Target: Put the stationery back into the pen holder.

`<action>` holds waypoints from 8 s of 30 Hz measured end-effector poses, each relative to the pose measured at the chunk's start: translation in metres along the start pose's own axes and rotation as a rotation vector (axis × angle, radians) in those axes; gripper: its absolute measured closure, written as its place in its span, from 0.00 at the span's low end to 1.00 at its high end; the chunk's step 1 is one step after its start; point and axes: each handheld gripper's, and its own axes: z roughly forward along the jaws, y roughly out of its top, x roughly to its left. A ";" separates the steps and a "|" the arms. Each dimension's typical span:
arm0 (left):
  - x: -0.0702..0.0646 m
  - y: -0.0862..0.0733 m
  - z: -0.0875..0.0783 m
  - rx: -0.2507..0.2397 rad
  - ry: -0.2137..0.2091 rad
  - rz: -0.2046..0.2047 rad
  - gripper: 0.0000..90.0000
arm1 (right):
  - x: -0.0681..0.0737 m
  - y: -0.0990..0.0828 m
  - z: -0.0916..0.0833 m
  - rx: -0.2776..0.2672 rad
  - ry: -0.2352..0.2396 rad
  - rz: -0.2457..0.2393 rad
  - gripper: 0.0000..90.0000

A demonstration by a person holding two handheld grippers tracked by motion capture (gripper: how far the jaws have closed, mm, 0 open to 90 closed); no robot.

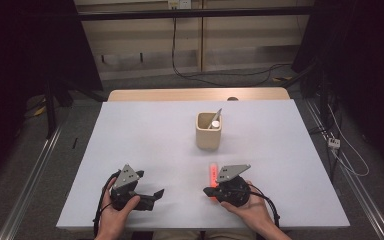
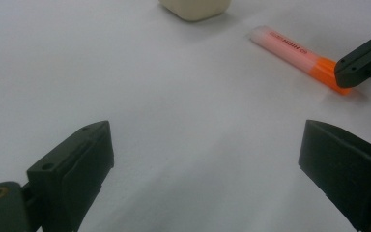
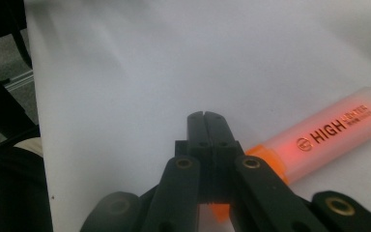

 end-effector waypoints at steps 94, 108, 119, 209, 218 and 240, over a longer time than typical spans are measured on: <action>0.002 0.000 0.002 0.003 -0.009 -0.003 0.06 | -0.086 -0.004 -0.052 0.152 -0.148 0.085 0.33; 0.001 0.000 0.002 0.006 -0.005 -0.003 0.06 | -0.094 -0.002 -0.040 0.300 -0.150 0.041 0.41; 0.002 -0.001 0.003 0.014 -0.008 -0.007 0.06 | -0.091 -0.001 -0.036 0.345 -0.131 -0.007 0.64; -0.071 0.043 0.066 0.082 0.255 0.922 0.14 | -0.042 0.067 -0.004 0.270 0.123 -0.076 0.76; -0.076 0.038 0.076 0.094 0.330 1.039 0.36 | -0.041 0.072 0.003 0.268 0.142 -0.061 0.76; -0.087 0.031 0.078 0.113 0.290 1.189 0.85 | -0.041 0.068 0.002 0.186 0.165 -0.028 0.75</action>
